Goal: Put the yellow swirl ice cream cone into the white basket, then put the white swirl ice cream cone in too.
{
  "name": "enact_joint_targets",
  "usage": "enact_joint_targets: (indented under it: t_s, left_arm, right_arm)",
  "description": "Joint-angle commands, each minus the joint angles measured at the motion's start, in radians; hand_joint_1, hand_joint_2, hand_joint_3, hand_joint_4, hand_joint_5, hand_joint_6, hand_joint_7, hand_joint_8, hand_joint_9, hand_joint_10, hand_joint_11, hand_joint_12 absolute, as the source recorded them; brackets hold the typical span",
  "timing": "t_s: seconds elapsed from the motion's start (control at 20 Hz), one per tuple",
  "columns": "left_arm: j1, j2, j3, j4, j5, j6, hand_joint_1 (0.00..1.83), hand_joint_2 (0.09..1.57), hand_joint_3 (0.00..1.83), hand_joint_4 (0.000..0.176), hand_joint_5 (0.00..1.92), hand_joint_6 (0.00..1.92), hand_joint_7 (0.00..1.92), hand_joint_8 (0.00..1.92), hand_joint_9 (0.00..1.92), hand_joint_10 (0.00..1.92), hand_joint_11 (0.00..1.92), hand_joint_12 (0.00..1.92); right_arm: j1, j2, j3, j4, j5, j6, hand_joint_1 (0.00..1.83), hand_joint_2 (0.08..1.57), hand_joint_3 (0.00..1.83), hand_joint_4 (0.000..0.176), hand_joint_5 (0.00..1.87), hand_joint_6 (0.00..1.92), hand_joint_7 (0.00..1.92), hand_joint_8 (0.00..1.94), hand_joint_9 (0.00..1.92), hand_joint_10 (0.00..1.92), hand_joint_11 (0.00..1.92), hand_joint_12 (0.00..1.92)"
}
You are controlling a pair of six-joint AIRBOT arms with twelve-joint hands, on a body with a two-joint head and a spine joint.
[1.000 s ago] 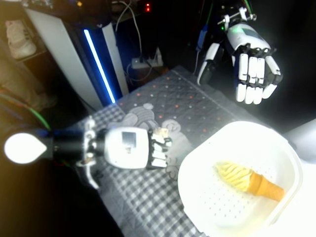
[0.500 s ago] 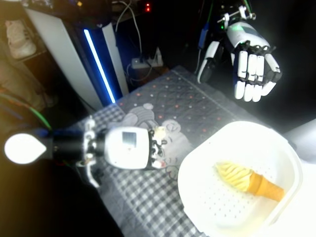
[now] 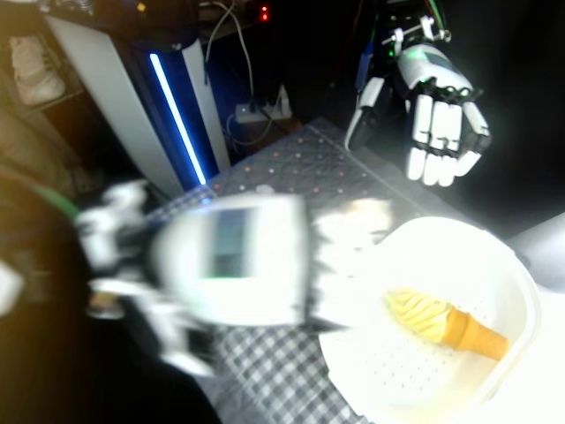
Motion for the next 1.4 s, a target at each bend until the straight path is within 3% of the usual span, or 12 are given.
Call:
enact_joint_targets:
  t_s: [0.0, 0.15, 0.2, 0.25, 0.35, 0.45, 0.55, 0.85, 1.0, 1.2, 1.25, 1.35]
  left_arm:
    - [-0.006, 0.003, -0.002, -0.007, -0.130, -0.001, 0.83, 0.90, 0.00, 0.022, 0.50, 0.00, 0.52, 0.00, 0.42, 0.02, 0.00, 1.04]
    - [-0.006, -0.001, -0.002, 0.003, -0.131, -0.001, 0.88, 0.89, 0.00, 0.008, 0.50, 0.01, 0.48, 0.01, 0.39, 0.03, 0.00, 0.97]
    - [-0.006, -0.002, -0.002, 0.003, -0.132, -0.001, 0.89, 0.88, 0.00, 0.001, 0.51, 0.01, 0.52, 0.02, 0.44, 0.04, 0.00, 1.04]
    - [-0.006, -0.003, -0.001, 0.003, -0.135, -0.001, 0.89, 0.88, 0.00, 0.004, 0.51, 0.00, 0.52, 0.01, 0.46, 0.04, 0.00, 1.09]
    - [-0.003, -0.005, 0.000, -0.002, -0.144, -0.001, 0.87, 0.88, 0.00, 0.000, 0.51, 0.00, 0.52, 0.01, 0.47, 0.04, 0.00, 1.10]
    - [0.011, 0.001, -0.002, -0.015, -0.172, -0.009, 0.87, 0.90, 0.00, 0.000, 0.47, 0.00, 0.48, 0.00, 0.44, 0.01, 0.00, 1.03]
    - [0.037, 0.019, -0.011, -0.032, -0.234, -0.044, 0.95, 0.88, 0.00, 0.000, 0.48, 0.01, 0.52, 0.01, 0.50, 0.03, 0.06, 1.08]
    - [0.185, 0.124, -0.119, -0.142, -0.543, -0.050, 0.90, 0.89, 0.00, 0.003, 0.49, 0.00, 0.54, 0.01, 0.50, 0.03, 0.00, 1.28]
    - [0.332, 0.162, -0.175, -0.207, -0.734, -0.072, 0.92, 0.89, 0.00, 0.000, 0.38, 0.00, 0.42, 0.00, 0.43, 0.00, 0.00, 1.20]
    - [0.431, 0.142, -0.193, -0.244, -0.890, -0.141, 0.62, 0.85, 0.00, 0.042, 0.18, 0.00, 0.27, 0.00, 0.34, 0.00, 0.00, 1.28]
    - [0.446, 0.131, -0.199, -0.254, -0.919, -0.146, 0.58, 0.95, 0.02, 0.000, 0.17, 0.00, 0.20, 0.00, 0.26, 0.00, 0.00, 1.19]
    - [0.472, 0.100, -0.207, -0.279, -0.960, -0.146, 0.41, 1.06, 0.04, 0.000, 0.18, 0.00, 0.20, 0.00, 0.25, 0.00, 0.00, 1.02]
  right_arm:
    - [0.009, -0.028, 0.034, 0.025, -0.007, -0.001, 1.29, 1.00, 0.00, 0.000, 1.10, 0.72, 1.52, 0.07, 1.50, 0.24, 1.22, 1.06]
    - [0.010, -0.103, 0.103, -0.030, -0.080, -0.002, 1.09, 0.95, 0.00, 0.000, 0.87, 0.05, 1.06, 0.01, 1.12, 0.01, 0.65, 1.03]
    - [0.011, -0.107, 0.109, -0.028, -0.082, -0.002, 0.88, 0.89, 0.00, 0.003, 0.55, 0.01, 0.58, 0.00, 0.65, 0.00, 0.25, 1.08]
    - [0.014, -0.107, 0.112, -0.025, -0.082, -0.002, 0.75, 0.85, 0.00, 0.067, 0.29, 0.00, 0.28, 0.00, 0.33, 0.00, 0.05, 0.93]
    - [0.020, -0.106, 0.114, -0.013, -0.072, -0.002, 0.72, 0.84, 0.00, 0.086, 0.18, 0.00, 0.16, 0.00, 0.21, 0.00, 0.01, 0.78]
    - [0.022, -0.099, 0.107, 0.053, -0.019, -0.002, 0.58, 0.84, 0.00, 0.154, 0.00, 0.00, 0.01, 0.00, 0.03, 0.01, 0.00, 0.46]
    - [0.022, -0.018, 0.043, 0.143, 0.076, -0.002, 0.50, 0.82, 0.00, 0.135, 0.00, 0.00, 0.01, 0.00, 0.07, 0.01, 0.00, 0.59]
    - [0.012, 0.267, -0.270, 0.299, 0.406, -0.004, 0.62, 0.86, 0.02, 0.102, 0.02, 0.01, 0.01, 0.00, 0.00, 0.00, 0.02, 0.02]
    - [-0.171, 0.391, -0.442, 0.483, 0.632, -0.161, 0.67, 0.86, 0.01, 0.152, 0.03, 0.01, 0.07, 0.02, 0.00, 0.00, 0.00, 0.00]
    - [-0.450, 0.433, -0.557, 0.698, 0.950, -0.201, 0.71, 0.88, 0.00, 0.035, 0.18, 0.01, 0.22, 0.01, 0.08, 0.01, 0.02, 0.01]
    - [-0.525, 0.433, -0.583, 0.765, 1.038, -0.201, 0.65, 0.90, 0.01, 0.051, 0.15, 0.00, 0.18, 0.00, 0.07, 0.00, 0.02, 0.01]
    - [-0.608, 0.423, -0.612, 0.857, 1.118, -0.201, 0.63, 0.93, 0.02, 0.076, 0.14, 0.00, 0.11, 0.00, 0.03, 0.00, 0.01, 0.01]
